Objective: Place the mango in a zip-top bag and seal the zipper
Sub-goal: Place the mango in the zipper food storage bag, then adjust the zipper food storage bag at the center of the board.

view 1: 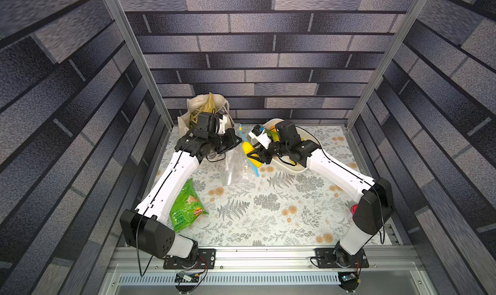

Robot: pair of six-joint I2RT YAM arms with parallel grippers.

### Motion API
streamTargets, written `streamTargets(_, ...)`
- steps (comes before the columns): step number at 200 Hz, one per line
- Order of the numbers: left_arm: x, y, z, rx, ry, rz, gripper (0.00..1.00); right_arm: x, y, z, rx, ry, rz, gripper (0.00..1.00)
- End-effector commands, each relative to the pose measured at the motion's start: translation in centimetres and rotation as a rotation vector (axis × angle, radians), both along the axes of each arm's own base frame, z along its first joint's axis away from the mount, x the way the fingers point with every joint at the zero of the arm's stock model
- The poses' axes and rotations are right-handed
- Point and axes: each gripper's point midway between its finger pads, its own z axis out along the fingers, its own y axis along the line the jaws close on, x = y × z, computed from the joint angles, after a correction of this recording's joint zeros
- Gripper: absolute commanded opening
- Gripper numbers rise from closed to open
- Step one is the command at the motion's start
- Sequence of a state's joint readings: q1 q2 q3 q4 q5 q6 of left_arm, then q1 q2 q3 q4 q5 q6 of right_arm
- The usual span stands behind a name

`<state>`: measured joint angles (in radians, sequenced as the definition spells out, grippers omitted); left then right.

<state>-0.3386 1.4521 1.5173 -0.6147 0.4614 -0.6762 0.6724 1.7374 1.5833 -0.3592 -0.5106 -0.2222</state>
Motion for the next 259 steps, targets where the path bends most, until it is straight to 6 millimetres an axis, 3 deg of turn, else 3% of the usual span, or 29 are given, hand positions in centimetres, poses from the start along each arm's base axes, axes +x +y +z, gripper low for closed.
streamTargets(1,-0.6,-0.9,-2.2,0.072,0.031,-0.053,0.0,-1.2,0.9,0.2,-0.005,0.117,0.055,0.17)
streamTargets(34,-0.6,-0.7,-3.7,0.072,0.061,-0.039,0.0,-0.3,1.7,-1.0,-0.039,0.236,0.015,0.19)
streamTargets(49,-0.3,-0.9,-3.4,0.042,0.062,-0.04,0.0,-1.2,2.9,-0.1,0.057,0.31,0.069,0.3)
streamTargets(53,-0.3,-0.9,-3.3,0.033,0.063,-0.039,0.0,-0.9,3.0,0.0,0.07,0.32,0.045,0.35)
streamTargets(74,0.1,-1.0,-2.9,-0.022,0.071,-0.027,0.0,2.0,2.0,0.2,0.105,0.312,-0.189,0.41)
streamTargets(90,0.6,-1.2,-2.1,-0.131,0.082,-0.014,0.0,3.1,1.3,0.8,0.168,0.328,-0.296,0.32)
streamTargets(107,0.9,-1.4,-1.5,-0.171,0.087,-0.005,0.0,3.5,1.1,0.9,0.177,0.359,-0.341,0.52)
streamTargets(143,1.0,-2.2,-0.4,-0.246,0.095,-0.017,0.0,4.2,0.0,-0.5,0.119,0.318,-0.41,0.74)
streamTargets(200,1.3,-0.6,-0.7,-0.292,0.117,0.035,0.0,3.2,-3.5,2.2,0.06,0.177,-0.469,0.8)
streamTargets(240,1.9,-0.6,-1.9,-0.323,0.146,0.058,0.0,2.9,-5.6,2.8,0.066,0.153,-0.547,0.83)
streamTargets(259,2.2,-0.3,-1.5,-0.325,0.14,0.069,0.0,2.6,-7.2,1.5,0.046,0.196,-0.604,0.85)
